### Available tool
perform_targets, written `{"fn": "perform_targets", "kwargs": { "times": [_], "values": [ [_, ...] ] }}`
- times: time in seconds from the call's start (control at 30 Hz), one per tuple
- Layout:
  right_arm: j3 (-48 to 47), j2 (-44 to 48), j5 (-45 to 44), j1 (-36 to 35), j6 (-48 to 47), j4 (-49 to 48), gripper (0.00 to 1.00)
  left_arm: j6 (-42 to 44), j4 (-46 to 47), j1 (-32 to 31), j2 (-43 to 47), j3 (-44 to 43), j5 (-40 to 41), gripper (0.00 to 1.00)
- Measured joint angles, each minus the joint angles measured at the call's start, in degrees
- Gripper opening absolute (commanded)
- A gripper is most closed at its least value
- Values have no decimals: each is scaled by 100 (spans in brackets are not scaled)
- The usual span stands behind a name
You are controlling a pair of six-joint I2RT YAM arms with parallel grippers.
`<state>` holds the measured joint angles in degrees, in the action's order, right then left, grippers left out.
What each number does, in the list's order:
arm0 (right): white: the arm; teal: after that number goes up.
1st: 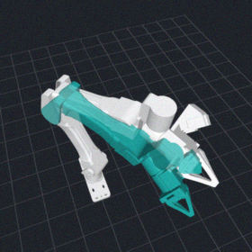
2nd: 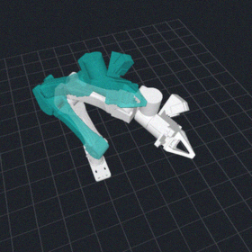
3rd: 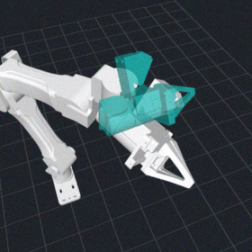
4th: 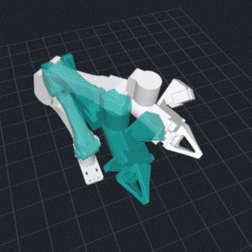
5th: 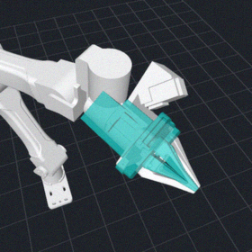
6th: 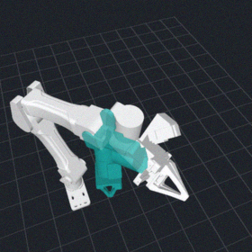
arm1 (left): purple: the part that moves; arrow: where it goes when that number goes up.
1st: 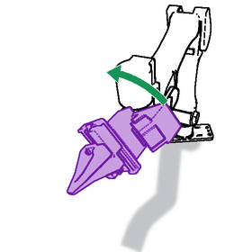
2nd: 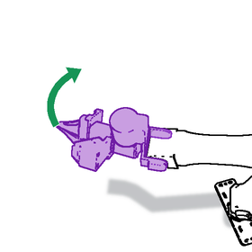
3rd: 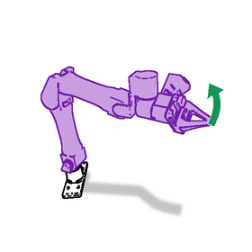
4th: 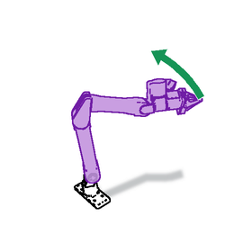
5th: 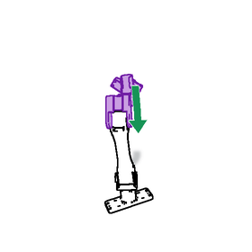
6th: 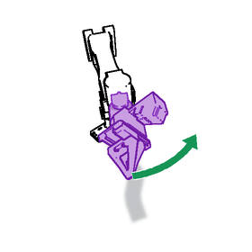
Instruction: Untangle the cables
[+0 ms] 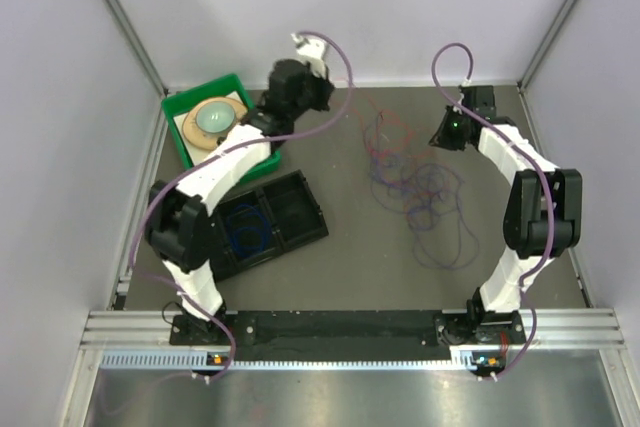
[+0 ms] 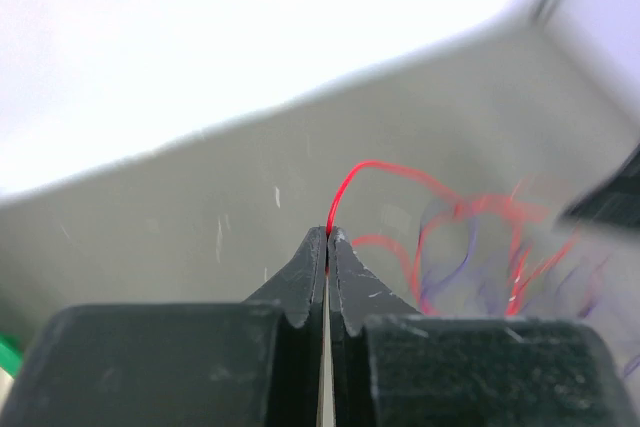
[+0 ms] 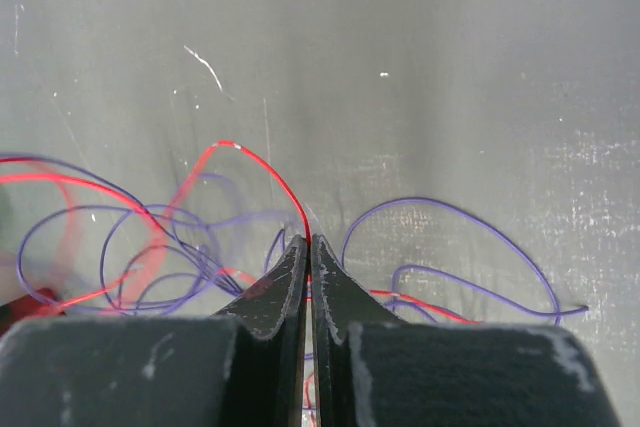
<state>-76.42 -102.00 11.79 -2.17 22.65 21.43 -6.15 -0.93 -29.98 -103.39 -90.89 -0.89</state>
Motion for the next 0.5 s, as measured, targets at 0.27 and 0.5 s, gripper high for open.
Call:
{"fn": "perform_targets", "kwargs": {
  "times": [0.27,0.5],
  "values": [
    [11,608,-37,76,129,125,0,-1045,546,601,1355,-258,-243,0],
    [-813,1779,-136,520,275,262,0,-1373,791,970,1808,-426,-337,0]
  ]
}}
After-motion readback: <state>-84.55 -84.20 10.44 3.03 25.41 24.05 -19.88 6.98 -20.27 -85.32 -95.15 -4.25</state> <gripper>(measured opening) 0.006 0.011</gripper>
